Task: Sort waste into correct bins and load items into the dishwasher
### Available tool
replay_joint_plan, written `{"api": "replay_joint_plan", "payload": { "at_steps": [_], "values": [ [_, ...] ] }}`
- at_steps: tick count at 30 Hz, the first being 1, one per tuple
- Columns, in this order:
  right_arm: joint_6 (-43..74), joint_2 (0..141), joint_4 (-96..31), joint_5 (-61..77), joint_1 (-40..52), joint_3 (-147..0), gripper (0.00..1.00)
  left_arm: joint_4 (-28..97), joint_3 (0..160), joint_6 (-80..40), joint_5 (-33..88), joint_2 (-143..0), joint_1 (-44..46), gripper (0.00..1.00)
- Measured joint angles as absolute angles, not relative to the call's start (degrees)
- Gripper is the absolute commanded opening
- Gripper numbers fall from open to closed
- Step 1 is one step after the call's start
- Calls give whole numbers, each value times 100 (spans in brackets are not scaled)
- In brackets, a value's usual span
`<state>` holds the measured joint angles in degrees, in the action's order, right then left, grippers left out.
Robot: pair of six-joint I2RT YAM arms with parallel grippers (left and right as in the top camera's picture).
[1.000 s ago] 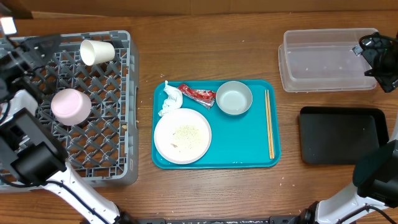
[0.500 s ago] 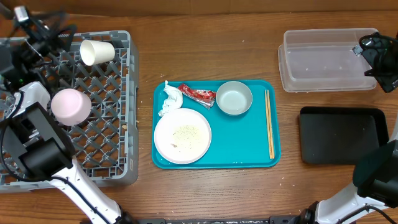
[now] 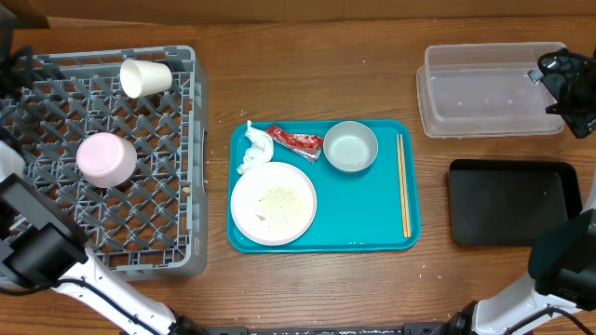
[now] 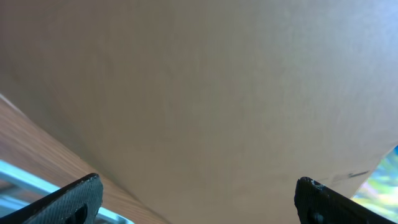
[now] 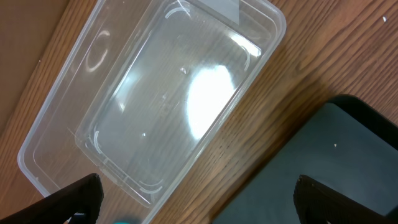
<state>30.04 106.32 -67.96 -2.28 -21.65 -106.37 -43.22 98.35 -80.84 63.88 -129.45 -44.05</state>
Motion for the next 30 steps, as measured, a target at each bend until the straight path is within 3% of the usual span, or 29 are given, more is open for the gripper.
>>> {"api": "replay_joint_plan", "payload": {
  "at_steps": [10, 16, 20, 26, 30],
  "values": [
    [3000, 10632, -6794, -228, -2165, -10637, 100, -4042, 9915, -7432, 6488, -12945, -4613, 100],
    [3000, 10632, -6794, -226, -2165, -10637, 100, -4003, 9915, -7199, 5953, -12945, -4628, 100],
    [3002, 10632, -6794, -226, -2167, -10637, 100, -3454, 9922, -6211, 5828, -12945, -4705, 100],
    [3000, 10632, -6792, -226, -2165, -10637, 100, -1516, 9957, -4812, 5664, -12958, -5070, 100],
    [3000, 10632, -6794, -228, -2167, -10637, 100, -1704, 9948, -4521, 5621, -12960, -5354, 100]
  ]
}}
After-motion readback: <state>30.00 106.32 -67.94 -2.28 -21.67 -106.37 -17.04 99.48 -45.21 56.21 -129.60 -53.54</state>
